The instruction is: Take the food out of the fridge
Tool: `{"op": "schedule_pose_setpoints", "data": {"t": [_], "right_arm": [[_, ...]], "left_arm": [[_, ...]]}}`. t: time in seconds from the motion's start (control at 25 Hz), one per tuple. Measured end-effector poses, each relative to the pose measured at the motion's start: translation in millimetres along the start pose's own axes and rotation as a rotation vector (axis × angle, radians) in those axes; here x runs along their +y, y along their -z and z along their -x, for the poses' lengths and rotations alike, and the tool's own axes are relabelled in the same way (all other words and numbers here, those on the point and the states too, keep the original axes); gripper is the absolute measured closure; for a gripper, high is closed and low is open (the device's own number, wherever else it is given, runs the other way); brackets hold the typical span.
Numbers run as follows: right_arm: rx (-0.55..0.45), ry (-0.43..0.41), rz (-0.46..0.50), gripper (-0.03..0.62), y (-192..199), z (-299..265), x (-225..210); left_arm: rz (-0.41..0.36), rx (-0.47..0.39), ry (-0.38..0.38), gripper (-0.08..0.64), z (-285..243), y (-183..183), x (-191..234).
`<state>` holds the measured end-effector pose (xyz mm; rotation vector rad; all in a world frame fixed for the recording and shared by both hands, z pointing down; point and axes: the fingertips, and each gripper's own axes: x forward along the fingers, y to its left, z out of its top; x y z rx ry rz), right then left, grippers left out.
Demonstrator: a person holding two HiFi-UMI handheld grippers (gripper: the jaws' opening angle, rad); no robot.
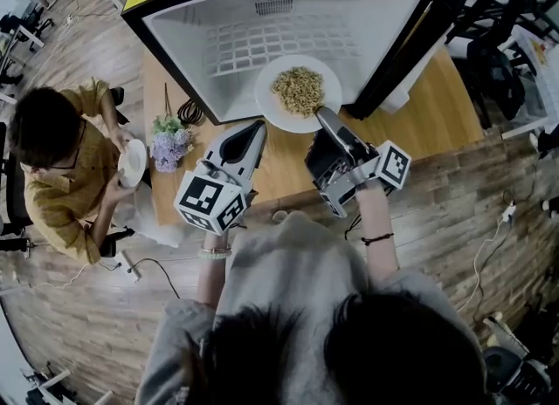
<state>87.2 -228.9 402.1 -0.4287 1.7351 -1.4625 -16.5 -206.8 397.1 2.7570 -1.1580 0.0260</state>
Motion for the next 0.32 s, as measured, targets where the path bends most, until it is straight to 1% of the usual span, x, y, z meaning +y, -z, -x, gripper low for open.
{"op": "schedule_pose_setpoints", "data": {"t": [0.32], "right_arm": [[-0.004,0.004,-0.003,0.505,2.2,0.6,-1.0]], "left_arm": [[0.003,0.006,0.003,0.552,1.3,2.9,0.1]]}}
